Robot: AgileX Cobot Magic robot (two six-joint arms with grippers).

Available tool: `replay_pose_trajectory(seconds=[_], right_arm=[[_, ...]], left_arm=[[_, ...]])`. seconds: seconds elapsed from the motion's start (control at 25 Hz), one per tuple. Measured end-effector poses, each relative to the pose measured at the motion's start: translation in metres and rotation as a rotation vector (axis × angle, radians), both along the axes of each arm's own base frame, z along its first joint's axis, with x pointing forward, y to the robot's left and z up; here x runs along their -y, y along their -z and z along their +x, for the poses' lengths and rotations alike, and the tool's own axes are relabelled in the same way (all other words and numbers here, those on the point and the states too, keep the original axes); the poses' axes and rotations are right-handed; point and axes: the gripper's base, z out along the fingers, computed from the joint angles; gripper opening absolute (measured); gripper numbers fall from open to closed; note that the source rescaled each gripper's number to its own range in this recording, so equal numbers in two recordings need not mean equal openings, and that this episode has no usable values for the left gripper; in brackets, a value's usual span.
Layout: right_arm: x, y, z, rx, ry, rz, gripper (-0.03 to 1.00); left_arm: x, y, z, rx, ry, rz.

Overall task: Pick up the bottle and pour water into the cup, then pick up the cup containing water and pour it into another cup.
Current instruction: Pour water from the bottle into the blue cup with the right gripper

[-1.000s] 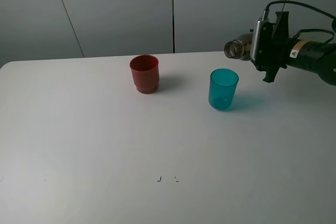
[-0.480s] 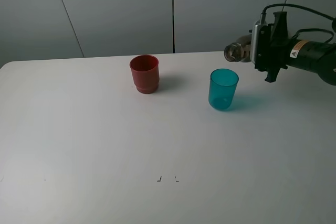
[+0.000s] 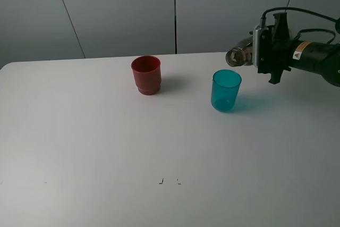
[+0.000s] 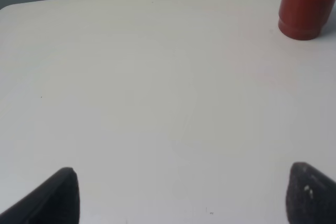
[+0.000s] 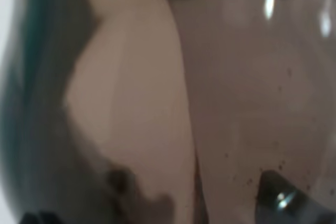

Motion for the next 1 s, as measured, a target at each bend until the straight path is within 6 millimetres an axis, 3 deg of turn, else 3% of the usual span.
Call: replay_pose_trajectory(seconds=[1.0], right_arm=[[0.0003,-0.0001,0.0002,0.043,-0.036,-0.099,0.0]], left_arm=[[0.0,0.0,0.0,0.001,0.003,0.006]])
